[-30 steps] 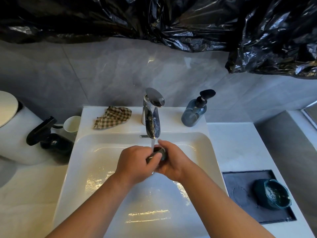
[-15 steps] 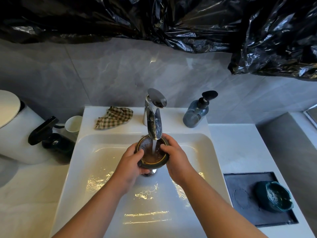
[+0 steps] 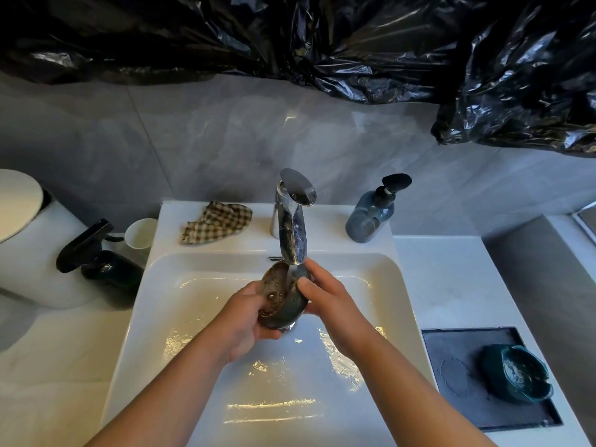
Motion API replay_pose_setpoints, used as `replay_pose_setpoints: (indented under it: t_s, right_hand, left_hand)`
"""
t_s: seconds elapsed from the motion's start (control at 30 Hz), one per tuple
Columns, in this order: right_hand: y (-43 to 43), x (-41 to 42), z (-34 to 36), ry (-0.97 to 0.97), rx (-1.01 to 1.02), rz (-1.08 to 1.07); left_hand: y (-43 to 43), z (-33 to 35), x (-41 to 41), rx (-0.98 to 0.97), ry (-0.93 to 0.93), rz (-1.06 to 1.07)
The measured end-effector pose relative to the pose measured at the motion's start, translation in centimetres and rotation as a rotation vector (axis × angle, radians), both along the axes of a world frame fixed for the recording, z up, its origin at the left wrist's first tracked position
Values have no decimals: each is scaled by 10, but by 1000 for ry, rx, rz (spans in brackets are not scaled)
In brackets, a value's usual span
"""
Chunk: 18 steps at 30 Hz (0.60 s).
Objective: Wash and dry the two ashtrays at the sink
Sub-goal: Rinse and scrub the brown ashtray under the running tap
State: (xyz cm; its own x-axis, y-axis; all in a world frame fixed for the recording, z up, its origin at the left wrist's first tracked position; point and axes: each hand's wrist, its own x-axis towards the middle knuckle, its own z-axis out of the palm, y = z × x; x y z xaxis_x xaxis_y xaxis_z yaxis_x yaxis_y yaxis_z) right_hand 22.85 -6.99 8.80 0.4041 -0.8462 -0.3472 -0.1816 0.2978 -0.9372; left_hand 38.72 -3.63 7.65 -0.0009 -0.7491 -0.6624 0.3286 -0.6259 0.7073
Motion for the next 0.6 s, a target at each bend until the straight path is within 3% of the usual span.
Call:
replay_pose_setpoints:
  t_s: [0.17, 0.3, 0.6]
  right_hand:
    - [0, 2, 3, 59, -95, 51]
    - [0, 3, 3, 12, -36, 66]
    - [3, 6, -8, 74, 19, 29]
  left_hand:
    - [2, 5, -3, 59, 23, -98]
    - [1, 6, -7, 74, -26, -103]
    - [-1, -1, -4, -13, -377, -18]
